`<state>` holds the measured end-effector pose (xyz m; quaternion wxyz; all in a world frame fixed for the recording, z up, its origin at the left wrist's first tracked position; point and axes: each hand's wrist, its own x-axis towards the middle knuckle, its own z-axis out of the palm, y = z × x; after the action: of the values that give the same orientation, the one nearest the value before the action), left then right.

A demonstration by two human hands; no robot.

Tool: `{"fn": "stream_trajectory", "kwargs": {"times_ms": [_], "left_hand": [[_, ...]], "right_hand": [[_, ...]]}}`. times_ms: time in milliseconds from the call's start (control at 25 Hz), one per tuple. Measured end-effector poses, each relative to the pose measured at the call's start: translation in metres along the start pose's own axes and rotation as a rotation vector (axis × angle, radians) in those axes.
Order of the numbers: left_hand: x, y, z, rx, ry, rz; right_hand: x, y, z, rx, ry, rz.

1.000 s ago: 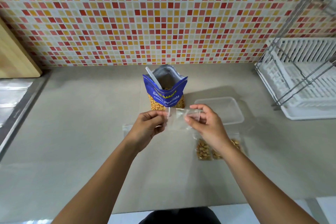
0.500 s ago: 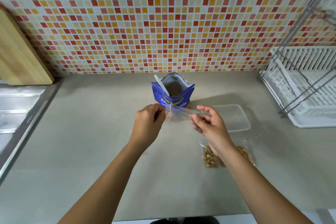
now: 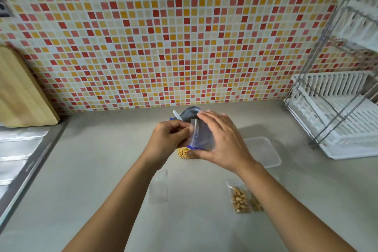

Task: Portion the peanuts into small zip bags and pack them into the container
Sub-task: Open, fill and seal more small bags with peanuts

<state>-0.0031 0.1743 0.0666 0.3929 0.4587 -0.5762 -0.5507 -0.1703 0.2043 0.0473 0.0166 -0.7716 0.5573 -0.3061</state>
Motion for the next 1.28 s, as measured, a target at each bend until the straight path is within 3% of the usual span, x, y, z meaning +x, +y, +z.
{"fn": "stream_trajectory", "kwargs": {"times_ms": [160, 320, 560, 720, 840, 920, 960, 1040, 1280], "left_hand": [[0.007, 0.003, -0.002, 0.152, 0.022, 0.02], [0.016, 0.005, -0.003, 0.388, 0.074, 0.041], [0.024, 0.003, -0.001, 0.385, 0.047, 0.006], [0.026, 0.003, 0.003, 0.366, 0.008, 0.007], [0.033, 0.002, 0.002, 0.258, 0.214, 0.092], [0.051, -0.003, -0.009, 0.386, 0.414, 0.095], [0.061, -0.008, -0.015, 0.498, 0.439, 0.048], [0.077, -0.018, -0.022, 0.62, 0.383, -0.042], [0.088, -0.02, -0.012, 0.715, 0.212, 0.139]], "right_hand": [[0.006, 0.005, 0.008, 0.073, -0.011, 0.054], [0.01, 0.013, 0.015, 0.028, 0.056, -0.007], [0.009, 0.023, 0.022, 0.082, 0.068, -0.043], [0.008, 0.026, 0.019, 0.252, 0.042, 0.014], [0.007, 0.03, 0.017, 0.446, 0.078, 0.123], [0.008, 0.036, 0.015, 0.52, 0.109, 0.211], [0.008, 0.04, 0.015, 0.556, 0.119, 0.257], [0.01, 0.046, 0.018, 0.631, 0.124, 0.337], [0.015, 0.052, 0.03, 0.726, 0.039, 0.417]]}}
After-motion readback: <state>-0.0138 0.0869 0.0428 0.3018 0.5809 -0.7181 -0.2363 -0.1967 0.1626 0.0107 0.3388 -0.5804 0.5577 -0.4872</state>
